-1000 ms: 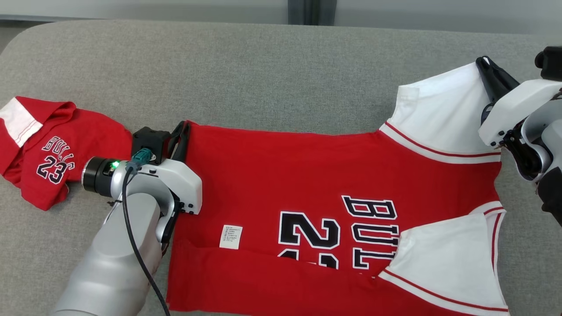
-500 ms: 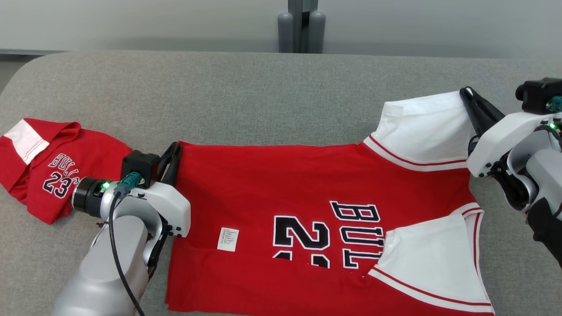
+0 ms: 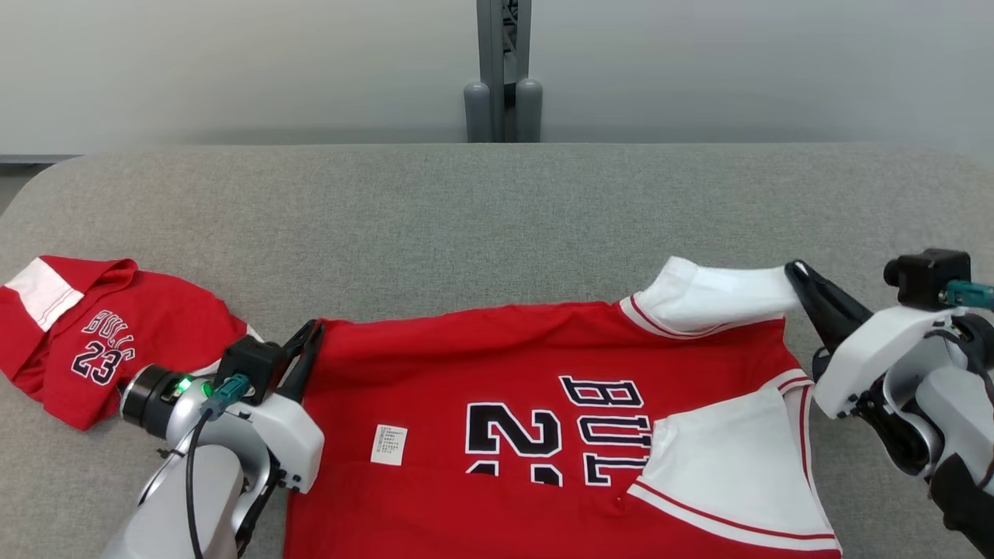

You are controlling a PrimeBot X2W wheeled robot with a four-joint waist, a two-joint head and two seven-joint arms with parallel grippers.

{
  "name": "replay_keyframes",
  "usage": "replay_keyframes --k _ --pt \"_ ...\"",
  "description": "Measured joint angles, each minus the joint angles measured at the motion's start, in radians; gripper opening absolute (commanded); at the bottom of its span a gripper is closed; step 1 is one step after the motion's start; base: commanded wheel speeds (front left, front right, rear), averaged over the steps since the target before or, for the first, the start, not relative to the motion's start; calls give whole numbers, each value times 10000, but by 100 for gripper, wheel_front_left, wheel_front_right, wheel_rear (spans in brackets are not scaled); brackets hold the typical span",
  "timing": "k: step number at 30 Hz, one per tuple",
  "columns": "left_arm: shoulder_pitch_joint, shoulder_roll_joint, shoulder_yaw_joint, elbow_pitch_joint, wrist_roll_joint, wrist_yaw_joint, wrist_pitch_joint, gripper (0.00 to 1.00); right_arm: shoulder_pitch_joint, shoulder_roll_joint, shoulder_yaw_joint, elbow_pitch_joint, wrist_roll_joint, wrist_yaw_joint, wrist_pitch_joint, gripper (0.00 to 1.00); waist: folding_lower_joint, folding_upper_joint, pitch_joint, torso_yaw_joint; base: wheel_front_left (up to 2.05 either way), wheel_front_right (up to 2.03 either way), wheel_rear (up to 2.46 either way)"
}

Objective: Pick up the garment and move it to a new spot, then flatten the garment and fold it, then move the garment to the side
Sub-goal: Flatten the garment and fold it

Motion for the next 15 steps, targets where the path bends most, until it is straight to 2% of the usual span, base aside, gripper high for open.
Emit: replay_keyframes --k 8,15 --pt "451 470 -153 -127 182 138 4 0 961 -497 384 -819 493 0 82 0 0 0 -251 -128 0 0 0" --pt "647 744 -349 -167 217 119 61 0 1626 -903 520 -1960 1674 0 805 0 0 0 -334 -224 0 0 0"
